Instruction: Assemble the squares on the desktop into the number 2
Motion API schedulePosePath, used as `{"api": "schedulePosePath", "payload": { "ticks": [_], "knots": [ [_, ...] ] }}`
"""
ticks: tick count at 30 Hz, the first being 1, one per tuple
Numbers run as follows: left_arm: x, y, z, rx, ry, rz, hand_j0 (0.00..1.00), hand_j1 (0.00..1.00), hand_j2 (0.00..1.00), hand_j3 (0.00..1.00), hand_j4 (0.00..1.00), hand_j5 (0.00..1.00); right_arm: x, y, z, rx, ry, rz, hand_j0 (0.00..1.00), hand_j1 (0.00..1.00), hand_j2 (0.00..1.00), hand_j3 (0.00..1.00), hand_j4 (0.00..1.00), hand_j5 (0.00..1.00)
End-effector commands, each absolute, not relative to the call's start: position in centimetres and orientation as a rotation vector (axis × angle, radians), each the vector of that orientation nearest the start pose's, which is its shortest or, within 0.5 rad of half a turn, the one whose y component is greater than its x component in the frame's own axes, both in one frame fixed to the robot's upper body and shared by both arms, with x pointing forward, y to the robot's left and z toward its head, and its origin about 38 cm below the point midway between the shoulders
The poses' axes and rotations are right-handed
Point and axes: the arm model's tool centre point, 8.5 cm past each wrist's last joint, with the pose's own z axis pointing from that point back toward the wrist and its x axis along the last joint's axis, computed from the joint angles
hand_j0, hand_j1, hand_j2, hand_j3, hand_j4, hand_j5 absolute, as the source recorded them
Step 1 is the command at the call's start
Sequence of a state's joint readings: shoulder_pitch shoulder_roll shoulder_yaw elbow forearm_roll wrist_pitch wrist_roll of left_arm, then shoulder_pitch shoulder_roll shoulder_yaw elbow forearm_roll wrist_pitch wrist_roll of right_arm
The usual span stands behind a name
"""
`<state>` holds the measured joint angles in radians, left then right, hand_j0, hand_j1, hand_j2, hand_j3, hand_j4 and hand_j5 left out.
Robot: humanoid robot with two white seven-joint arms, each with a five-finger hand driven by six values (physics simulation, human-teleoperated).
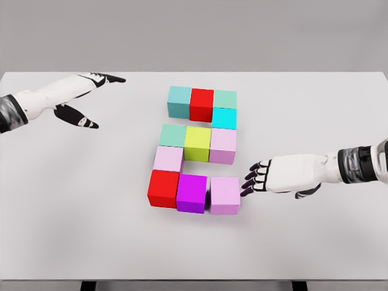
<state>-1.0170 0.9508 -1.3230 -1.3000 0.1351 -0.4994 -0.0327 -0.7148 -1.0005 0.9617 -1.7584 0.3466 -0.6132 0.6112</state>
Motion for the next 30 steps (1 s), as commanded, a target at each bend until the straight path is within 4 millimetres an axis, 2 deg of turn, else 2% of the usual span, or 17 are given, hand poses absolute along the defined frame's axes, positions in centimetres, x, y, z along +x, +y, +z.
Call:
{"api": "schedulePosePath", "payload": {
  "ticks": [1, 9, 14, 18, 20, 30],
  "knots": [
    [46.0, 32.6, 21.7, 0.267, -1.603, -1.598, 1.00, 1.00, 1.00, 1.00, 1.00, 1.00, 35.2, -25.9, 19.0, 0.106, 1.506, -3.144, 1.00, 1.00, 1.00, 1.00, 1.00, 1.00],
    [45.9, 32.5, 21.6, 0.257, -1.609, -1.603, 1.00, 1.00, 1.00, 1.00, 1.00, 1.00, 35.0, -25.5, 18.5, 0.070, 1.504, -3.142, 1.00, 1.00, 1.00, 1.00, 1.00, 1.00],
    [46.3, 33.5, 21.6, 0.286, -1.592, -1.586, 1.00, 1.00, 1.00, 1.00, 1.00, 1.00, 35.0, -25.3, 18.5, 0.062, 1.508, -3.136, 1.00, 1.00, 1.00, 1.00, 1.00, 1.00],
    [46.3, 33.3, 21.6, 0.283, -1.595, -1.589, 1.00, 1.00, 1.00, 1.00, 1.00, 1.00, 34.9, -25.1, 18.4, 0.055, 1.511, -3.133, 1.00, 1.00, 1.00, 1.00, 1.00, 1.00],
    [45.7, 33.2, 21.7, 0.211, -1.608, -1.652, 1.00, 1.00, 1.00, 1.00, 1.00, 1.00, 35.0, -25.1, 18.6, 0.061, 1.514, -3.129, 1.00, 1.00, 1.00, 1.00, 1.00, 1.00],
    [45.6, 33.2, 21.6, 0.206, -1.605, -1.659, 1.00, 1.00, 1.00, 1.00, 1.00, 1.00, 34.9, -24.5, 18.2, 0.034, 1.512, -3.121, 1.00, 1.00, 1.00, 1.00, 1.00, 1.00]
  ]
}}
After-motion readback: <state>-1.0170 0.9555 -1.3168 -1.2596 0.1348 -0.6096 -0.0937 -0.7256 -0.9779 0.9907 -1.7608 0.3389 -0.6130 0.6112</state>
